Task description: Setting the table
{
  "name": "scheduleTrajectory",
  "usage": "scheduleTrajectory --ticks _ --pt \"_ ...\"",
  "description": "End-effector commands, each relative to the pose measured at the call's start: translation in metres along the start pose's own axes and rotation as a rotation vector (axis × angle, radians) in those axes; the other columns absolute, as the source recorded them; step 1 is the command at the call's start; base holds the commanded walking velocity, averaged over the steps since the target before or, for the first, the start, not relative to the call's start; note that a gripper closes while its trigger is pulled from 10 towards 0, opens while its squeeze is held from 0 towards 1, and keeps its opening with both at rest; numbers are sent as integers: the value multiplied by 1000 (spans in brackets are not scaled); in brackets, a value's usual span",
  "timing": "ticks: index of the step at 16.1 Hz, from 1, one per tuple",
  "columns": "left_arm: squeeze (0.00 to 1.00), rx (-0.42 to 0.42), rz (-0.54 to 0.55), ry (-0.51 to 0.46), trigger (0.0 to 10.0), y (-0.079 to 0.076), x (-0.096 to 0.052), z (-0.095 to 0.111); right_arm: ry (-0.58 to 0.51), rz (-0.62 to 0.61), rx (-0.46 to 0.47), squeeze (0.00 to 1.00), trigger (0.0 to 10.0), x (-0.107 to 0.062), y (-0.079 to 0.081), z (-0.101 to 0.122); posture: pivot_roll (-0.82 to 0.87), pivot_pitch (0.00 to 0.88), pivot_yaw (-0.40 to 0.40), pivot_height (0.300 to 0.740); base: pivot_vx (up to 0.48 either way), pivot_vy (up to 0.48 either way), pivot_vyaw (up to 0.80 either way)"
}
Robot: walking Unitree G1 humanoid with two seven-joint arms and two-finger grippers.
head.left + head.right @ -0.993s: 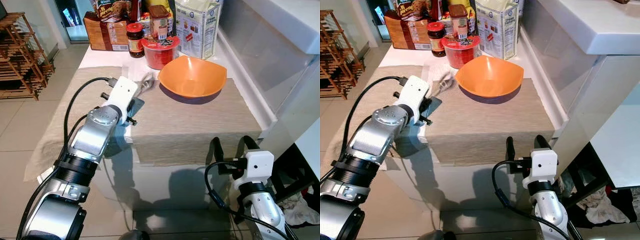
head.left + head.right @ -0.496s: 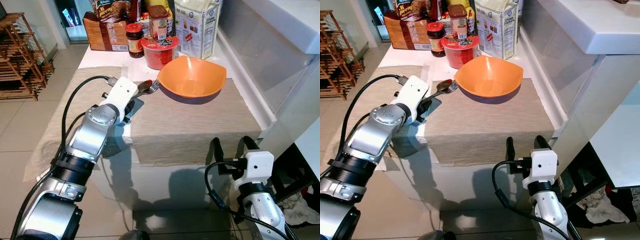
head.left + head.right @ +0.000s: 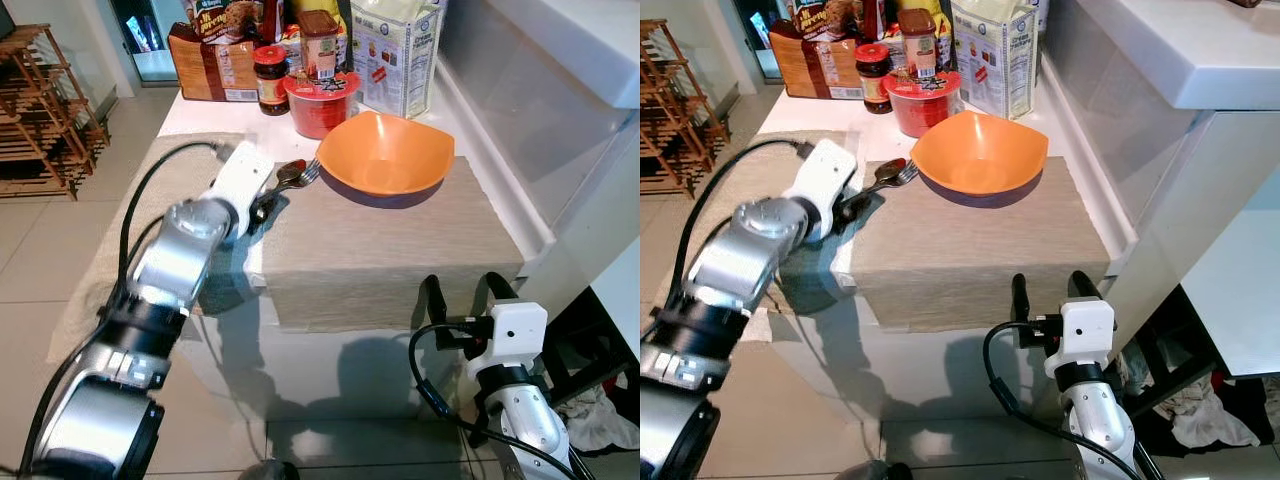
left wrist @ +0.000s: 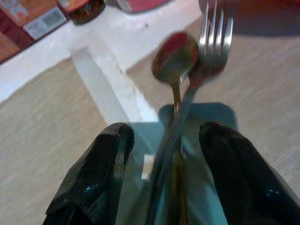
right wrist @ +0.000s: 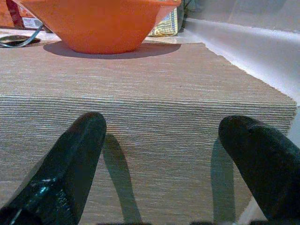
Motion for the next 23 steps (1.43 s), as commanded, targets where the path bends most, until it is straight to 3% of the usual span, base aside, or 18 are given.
scheduleTrajectory --ticks 1,5,8,14,15,16,23 --pt "0 -25 -1 -8 10000 8 0 4 8 7 1 0 10000 1 3 -1 -111 26 56 740 0 0 0" --pt "0 -118 -67 16 10000 15 5 7 8 7 1 0 10000 0 2 -1 -114 27 58 740 0 0 0" --pt "0 -133 -66 42 10000 22 8 3 7 7 1 0 10000 0 2 0 -113 29 62 740 0 0 0" --pt "0 -155 -90 78 10000 16 14 -6 8 5 0 0 10000 -2 1 0 -119 30 59 740 0 0 0" --pt "0 -163 -86 77 5608 16 15 -7 9 6 -2 0 10000 -2 1 0 -120 29 59 740 0 0 0" --pt "0 -164 -87 75 0 16 15 -7 9 6 -3 0 10000 -2 1 0 -120 28 59 740 0 0 0" --pt "0 -253 -159 95 0 4 18 -13 11 11 -5 0 10000 0 2 -2 -121 13 61 740 0 0 0"
Point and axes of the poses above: a point about 5 cm out from each wrist's last joint towards the gripper, its own x axis pointing out of the wrist towards the gripper, its own z axis along the axis of the wrist's last joint, y = z × x, the point moved 3 cm from there along x, pointing out of the wrist towards the gripper, and after that the axes turned 6 degrees about x, right-handed, at the moved point
